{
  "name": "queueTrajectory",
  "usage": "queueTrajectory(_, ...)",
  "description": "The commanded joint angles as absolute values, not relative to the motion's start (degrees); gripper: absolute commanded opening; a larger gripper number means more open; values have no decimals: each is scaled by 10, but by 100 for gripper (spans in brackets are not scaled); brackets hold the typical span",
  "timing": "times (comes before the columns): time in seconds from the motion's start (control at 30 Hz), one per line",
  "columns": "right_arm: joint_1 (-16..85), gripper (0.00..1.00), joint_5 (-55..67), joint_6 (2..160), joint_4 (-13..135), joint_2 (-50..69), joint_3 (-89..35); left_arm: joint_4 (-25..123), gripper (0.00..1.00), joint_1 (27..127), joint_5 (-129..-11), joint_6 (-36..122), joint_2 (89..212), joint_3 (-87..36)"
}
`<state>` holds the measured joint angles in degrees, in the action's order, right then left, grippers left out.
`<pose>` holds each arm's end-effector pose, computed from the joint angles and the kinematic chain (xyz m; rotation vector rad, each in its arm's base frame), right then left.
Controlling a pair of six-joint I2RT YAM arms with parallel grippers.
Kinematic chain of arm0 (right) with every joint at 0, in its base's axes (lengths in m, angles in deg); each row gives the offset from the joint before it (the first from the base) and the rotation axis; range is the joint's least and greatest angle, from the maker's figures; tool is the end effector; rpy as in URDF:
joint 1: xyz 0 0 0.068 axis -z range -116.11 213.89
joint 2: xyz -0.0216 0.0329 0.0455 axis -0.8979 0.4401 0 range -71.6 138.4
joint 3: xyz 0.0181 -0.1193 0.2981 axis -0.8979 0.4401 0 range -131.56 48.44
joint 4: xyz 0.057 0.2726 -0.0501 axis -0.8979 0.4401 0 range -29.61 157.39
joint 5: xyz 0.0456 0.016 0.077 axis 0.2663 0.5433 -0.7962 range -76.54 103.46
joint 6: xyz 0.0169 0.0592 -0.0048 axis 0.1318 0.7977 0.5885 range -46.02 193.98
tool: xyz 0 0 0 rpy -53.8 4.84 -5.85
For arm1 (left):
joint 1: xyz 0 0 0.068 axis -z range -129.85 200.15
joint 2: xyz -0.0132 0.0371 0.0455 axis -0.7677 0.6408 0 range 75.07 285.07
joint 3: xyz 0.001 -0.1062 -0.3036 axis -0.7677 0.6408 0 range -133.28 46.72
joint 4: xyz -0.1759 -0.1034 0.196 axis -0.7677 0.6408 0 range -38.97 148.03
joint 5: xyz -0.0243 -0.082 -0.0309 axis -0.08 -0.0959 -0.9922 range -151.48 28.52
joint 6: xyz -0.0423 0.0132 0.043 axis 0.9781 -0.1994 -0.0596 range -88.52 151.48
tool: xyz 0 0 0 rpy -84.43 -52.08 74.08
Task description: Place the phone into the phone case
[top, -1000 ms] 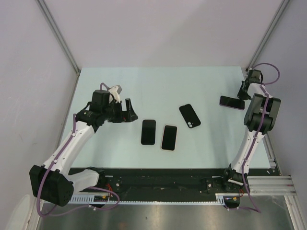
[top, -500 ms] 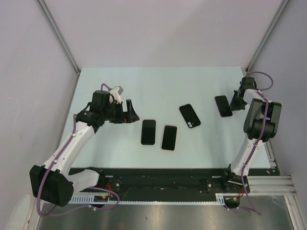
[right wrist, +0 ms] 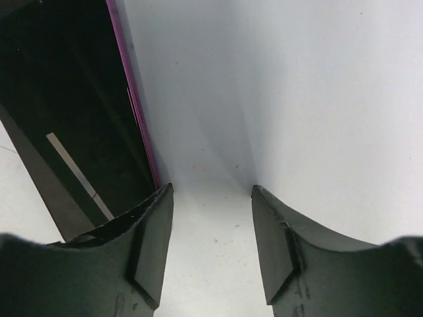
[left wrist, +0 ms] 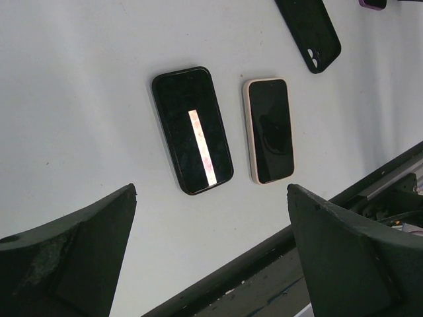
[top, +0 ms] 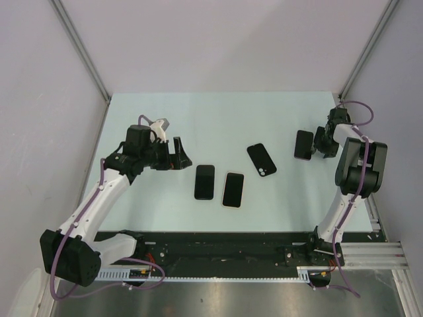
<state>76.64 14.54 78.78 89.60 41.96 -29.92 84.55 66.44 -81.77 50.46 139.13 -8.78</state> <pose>0.4399 -0.1004 0.1874 0.4171 2.6640 -0.0679 0.2293 -0.0838 0.3366 0.1317 2.3539 -0.7172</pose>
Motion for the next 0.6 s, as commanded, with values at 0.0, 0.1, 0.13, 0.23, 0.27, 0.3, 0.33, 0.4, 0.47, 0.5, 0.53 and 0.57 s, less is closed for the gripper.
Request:
queueTrajectory(0.0,758,58,169,801,895,382,-295,830,100,659,-822,500,1377,-86)
queueTrajectory(0.1,749,76,172,811,871,363,-296,829,100,659,-823,500,1377,-86)
queueTrajectory(0.13,745,83,170,815,865,360,-296,829,100,659,-826,500,1377,-86)
queueTrajectory(0.23,724,100,166,831,856,355,-307,828,100,659,-830,501,1377,-86)
queueTrajectory(0.27,715,99,169,834,854,358,-311,828,100,659,-831,501,1377,-86)
queueTrajectory(0.3,709,100,175,844,855,361,-319,828,100,659,-831,501,1377,-85)
queueTrajectory(0.33,706,100,182,854,857,365,-325,828,100,659,-831,501,1377,-85)
queueTrajectory(0.4,698,99,200,878,867,382,-338,828,100,659,-832,500,1375,-85)
queueTrajectory(0.47,694,97,206,919,879,396,-362,826,100,659,-832,501,1372,-84)
queueTrajectory(0.5,686,96,211,929,880,408,-368,827,100,659,-833,500,1370,-85)
queueTrajectory(0.53,681,96,221,943,881,414,-375,827,100,659,-834,500,1370,-85)
queueTrajectory(0.57,677,96,247,950,881,419,-379,826,100,659,-835,500,1371,-84)
